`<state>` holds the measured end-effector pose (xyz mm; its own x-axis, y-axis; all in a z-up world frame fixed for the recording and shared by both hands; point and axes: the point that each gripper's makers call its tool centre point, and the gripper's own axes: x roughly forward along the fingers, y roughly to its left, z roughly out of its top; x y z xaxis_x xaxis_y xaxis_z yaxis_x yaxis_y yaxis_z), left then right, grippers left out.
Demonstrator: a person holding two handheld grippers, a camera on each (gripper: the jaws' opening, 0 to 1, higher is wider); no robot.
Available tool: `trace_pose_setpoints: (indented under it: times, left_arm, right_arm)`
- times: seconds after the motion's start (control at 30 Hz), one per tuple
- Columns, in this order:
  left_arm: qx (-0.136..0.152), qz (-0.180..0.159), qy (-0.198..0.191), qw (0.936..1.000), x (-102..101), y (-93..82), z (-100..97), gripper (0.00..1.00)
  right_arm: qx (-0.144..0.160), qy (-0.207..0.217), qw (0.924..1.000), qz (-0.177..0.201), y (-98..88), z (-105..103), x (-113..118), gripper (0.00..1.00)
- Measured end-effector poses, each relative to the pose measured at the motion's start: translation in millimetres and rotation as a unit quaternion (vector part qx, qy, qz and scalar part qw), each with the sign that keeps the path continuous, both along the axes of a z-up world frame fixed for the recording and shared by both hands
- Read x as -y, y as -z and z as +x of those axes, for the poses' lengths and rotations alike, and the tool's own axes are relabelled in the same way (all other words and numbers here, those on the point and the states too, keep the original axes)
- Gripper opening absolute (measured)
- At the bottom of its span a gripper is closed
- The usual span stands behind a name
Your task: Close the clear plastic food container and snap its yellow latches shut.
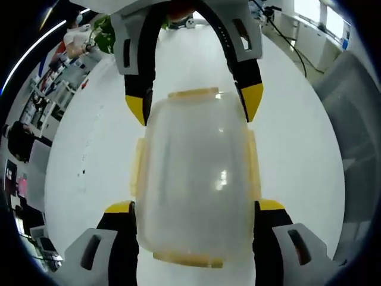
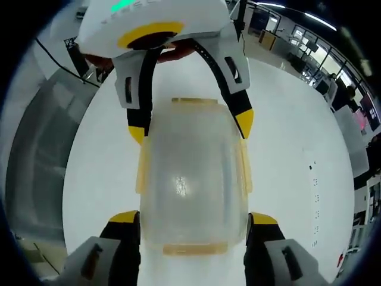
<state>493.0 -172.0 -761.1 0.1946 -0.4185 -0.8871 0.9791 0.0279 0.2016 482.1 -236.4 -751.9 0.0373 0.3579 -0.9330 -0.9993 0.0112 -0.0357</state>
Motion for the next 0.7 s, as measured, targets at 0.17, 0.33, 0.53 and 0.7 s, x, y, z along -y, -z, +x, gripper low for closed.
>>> trace_pose_setpoints:
  times: [0.17,0.33,0.53,0.7]
  left_arm:
    - [0.0,0.001,-0.003,1.0,-11,0.2,-5.9,0.76]
    - [0.001,0.004,-0.004,1.0,-23,0.2,-8.1,0.76]
    - [0.002,0.011,-0.006,0.9999,-40,0.5,-8.1,0.76]
    - [0.003,0.011,-0.012,0.9999,-56,0.5,-9.3,0.76]
  right_arm:
    - [0.0,-0.003,1.0,0.0,-0.1,-6,-11,0.71]
    - [0.0,-0.004,1.0,-0.003,0.2,-8,-24,0.71]
    - [0.0,-0.003,1.0,-0.001,0.4,-8,-41,0.71]
    - [0.0,-0.006,1.0,0.002,0.4,-8,-57,0.71]
